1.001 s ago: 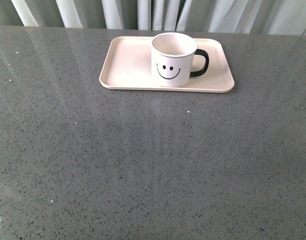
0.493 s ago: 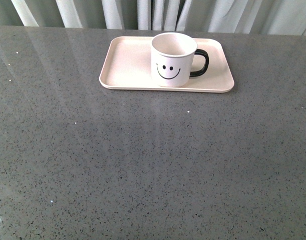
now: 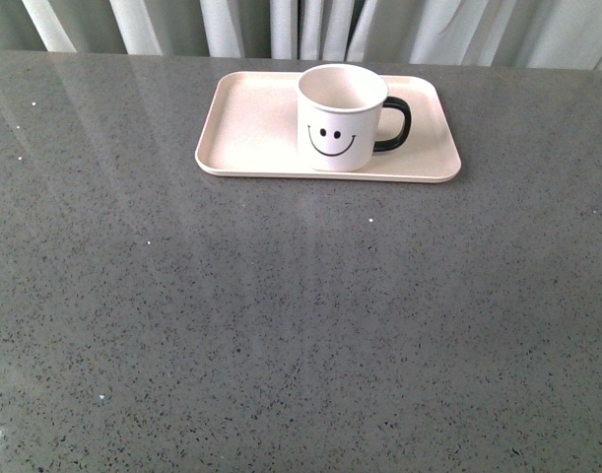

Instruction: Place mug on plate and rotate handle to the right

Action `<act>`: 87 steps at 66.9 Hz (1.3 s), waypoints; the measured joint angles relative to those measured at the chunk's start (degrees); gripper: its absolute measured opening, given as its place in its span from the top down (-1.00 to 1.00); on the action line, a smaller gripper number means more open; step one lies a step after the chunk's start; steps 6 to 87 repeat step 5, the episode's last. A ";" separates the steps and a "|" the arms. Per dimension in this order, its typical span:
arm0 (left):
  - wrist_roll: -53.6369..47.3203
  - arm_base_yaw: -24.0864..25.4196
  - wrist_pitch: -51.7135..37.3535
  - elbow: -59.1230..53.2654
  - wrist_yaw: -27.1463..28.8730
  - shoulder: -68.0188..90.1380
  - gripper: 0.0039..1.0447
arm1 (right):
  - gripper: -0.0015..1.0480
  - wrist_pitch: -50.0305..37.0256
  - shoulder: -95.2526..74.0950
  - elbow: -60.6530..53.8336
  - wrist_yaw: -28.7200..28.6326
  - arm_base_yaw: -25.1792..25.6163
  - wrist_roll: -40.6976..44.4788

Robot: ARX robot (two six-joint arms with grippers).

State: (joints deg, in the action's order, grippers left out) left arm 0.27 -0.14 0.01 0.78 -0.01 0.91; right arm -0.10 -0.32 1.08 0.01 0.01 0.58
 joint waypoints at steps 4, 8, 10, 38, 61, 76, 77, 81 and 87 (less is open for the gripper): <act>0.00 0.00 0.00 0.00 0.00 0.00 -0.83 | -0.82 0.00 0.00 0.00 0.00 0.00 0.00; 0.00 0.00 0.00 0.00 0.00 0.00 -0.83 | -0.82 0.00 0.00 0.00 0.00 0.00 0.00; 0.00 0.00 0.00 0.00 0.00 0.00 -0.83 | -0.82 0.00 0.00 0.00 0.00 0.00 0.00; 0.00 0.00 0.00 0.00 0.00 0.00 -0.83 | -0.82 0.00 0.00 0.00 0.00 0.00 0.00; 0.00 0.00 0.00 0.00 0.00 0.00 -0.83 | -0.82 0.00 0.00 0.00 0.00 0.00 0.00; 0.00 0.00 0.00 0.00 0.00 0.00 -0.83 | -0.82 0.00 0.00 0.00 0.00 0.00 0.00; 0.00 0.00 0.00 0.00 0.00 0.00 -0.83 | -0.82 0.00 0.00 0.00 0.00 0.00 0.00; 0.00 0.00 0.00 0.00 0.00 0.00 -0.83 | -0.82 0.00 0.00 0.00 0.00 0.00 0.00; 0.00 0.00 0.00 0.00 0.00 0.00 -0.83 | -0.82 0.00 0.00 0.00 0.00 0.00 0.00</act>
